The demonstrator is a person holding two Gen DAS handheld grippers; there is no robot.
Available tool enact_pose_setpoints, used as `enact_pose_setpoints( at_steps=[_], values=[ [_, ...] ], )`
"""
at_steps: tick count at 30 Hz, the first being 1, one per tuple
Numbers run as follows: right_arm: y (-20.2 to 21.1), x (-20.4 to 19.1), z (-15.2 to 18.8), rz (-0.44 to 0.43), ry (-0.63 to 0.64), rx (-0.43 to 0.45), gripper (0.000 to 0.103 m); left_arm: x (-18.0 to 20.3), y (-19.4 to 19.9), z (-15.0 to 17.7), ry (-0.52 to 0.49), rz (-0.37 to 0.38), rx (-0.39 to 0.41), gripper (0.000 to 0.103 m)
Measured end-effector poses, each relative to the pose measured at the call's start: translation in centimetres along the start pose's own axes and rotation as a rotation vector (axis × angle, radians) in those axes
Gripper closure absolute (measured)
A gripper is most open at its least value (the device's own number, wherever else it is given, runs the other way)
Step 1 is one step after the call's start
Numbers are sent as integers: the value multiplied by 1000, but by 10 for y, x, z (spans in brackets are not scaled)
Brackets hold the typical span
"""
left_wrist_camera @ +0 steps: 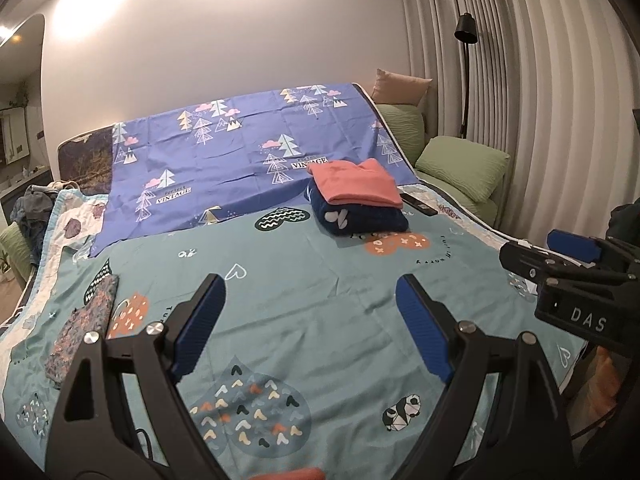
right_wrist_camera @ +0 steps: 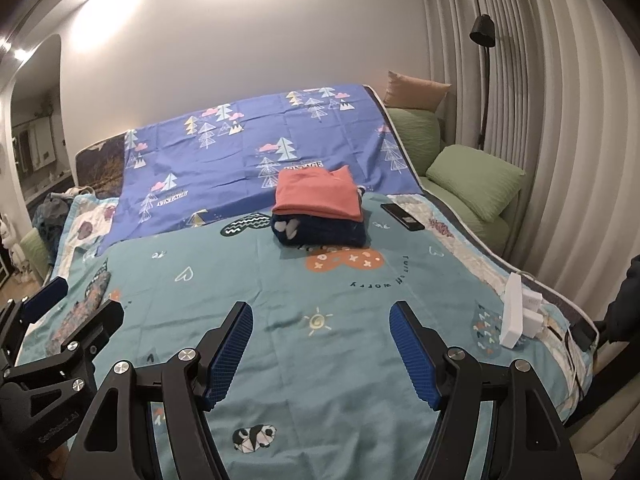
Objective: Fold small clothes
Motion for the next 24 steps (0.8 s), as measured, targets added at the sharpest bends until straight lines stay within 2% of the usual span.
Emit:
enact_pose_setpoints(
  at_steps=[24],
  values=[
    [-13,0,6,4,11,-22,30,-4,-10,11,7,6,-30,16]
  ],
)
Point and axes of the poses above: each gripper's, at about its wrist camera, not at the fingertips, and y roughly against the way its jaws point, x to its right, z to its underside, the point moved 2 cm from there along -y, roughly the way its jaws point, and after that the axes turned 12 degrees about -y, right-handed, at the moved point
